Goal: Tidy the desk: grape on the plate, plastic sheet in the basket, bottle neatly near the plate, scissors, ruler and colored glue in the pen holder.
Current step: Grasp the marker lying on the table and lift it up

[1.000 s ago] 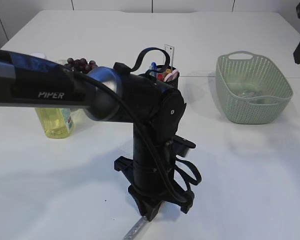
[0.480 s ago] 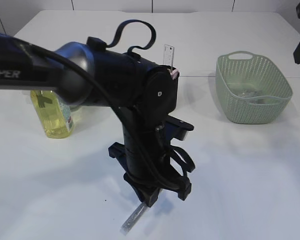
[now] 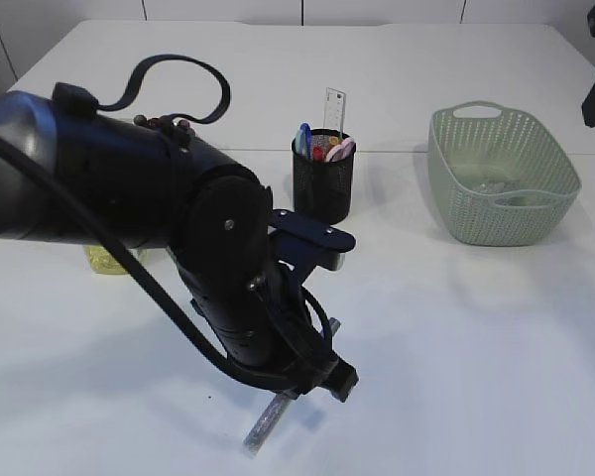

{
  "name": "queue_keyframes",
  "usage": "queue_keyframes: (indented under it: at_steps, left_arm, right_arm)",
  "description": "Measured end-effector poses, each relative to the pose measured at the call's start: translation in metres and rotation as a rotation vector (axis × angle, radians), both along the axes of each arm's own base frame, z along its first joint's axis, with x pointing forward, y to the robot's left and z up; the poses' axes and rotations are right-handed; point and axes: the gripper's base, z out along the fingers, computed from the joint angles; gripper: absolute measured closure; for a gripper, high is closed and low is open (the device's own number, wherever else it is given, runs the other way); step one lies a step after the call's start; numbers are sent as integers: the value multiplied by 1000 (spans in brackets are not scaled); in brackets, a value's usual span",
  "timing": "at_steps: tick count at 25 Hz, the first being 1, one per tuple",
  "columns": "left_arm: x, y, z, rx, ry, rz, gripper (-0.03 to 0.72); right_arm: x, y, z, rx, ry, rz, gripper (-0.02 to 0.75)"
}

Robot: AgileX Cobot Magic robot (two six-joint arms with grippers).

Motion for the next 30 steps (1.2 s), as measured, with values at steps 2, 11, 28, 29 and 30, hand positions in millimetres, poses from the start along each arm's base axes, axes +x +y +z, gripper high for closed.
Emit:
queue_keyframes:
  at_steps: [2, 11, 28, 29, 30]
  left_arm:
    - [0, 0, 0, -23, -27, -1, 620]
    - [8, -6, 2, -111, -123, -6, 620]
    - [25, -13, 8, -286, -333, -23, 620]
    - [27, -12, 9, -295, -345, -20, 620]
    - [29, -12, 9, -304, -355, -16, 620]
  right_arm:
    - [0, 0, 0, -1, 0, 2, 333]
    - [0, 0, 0, -2, -1, 4, 333]
    - [0, 0, 0, -3, -1, 6, 333]
    - [0, 0, 0, -3, -1, 6, 333]
    - [0, 0, 0, -3, -1, 6, 333]
